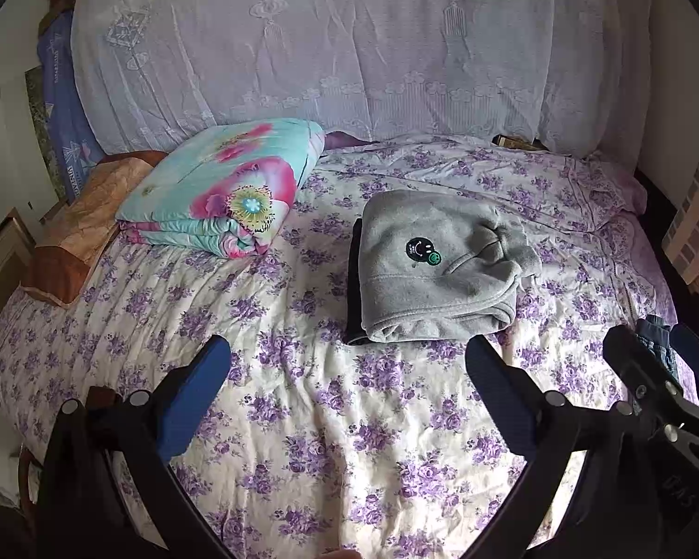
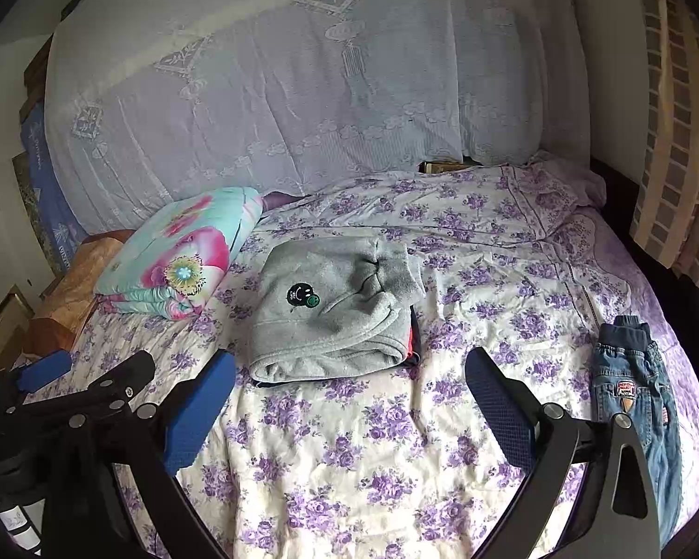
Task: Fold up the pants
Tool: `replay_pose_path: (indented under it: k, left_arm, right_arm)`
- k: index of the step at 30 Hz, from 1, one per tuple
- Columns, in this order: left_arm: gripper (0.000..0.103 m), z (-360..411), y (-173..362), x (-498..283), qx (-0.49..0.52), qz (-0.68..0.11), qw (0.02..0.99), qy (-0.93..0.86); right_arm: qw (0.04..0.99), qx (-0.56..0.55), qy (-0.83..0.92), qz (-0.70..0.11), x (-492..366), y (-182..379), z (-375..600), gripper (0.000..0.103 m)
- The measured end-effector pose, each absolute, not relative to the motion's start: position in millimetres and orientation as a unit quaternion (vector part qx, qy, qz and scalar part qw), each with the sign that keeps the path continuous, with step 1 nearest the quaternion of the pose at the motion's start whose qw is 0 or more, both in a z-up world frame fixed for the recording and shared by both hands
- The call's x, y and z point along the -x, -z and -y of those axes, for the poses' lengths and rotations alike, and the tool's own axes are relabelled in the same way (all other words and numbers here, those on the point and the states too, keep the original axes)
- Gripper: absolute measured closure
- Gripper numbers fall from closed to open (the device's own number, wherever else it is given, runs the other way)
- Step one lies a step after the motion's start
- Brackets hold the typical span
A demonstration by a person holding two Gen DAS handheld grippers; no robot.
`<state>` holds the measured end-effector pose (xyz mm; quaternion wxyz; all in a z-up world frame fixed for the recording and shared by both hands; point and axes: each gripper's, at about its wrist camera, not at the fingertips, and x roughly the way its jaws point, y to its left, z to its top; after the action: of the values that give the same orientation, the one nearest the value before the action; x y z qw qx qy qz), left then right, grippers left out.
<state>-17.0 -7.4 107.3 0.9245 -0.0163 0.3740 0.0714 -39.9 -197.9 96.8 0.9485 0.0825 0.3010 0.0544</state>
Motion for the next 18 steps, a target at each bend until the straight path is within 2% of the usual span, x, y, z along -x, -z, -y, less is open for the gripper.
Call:
replay_pose_path:
  k: [18]
  left_arm:
    - [0.005, 8.1, -102.4, 15.3, 0.013, -0.38, 0.922, -0.073]
  right_arm:
    - [0.945, -0.087, -0.062, -0.31, 34.8, -93.0, 200.6, 0.004]
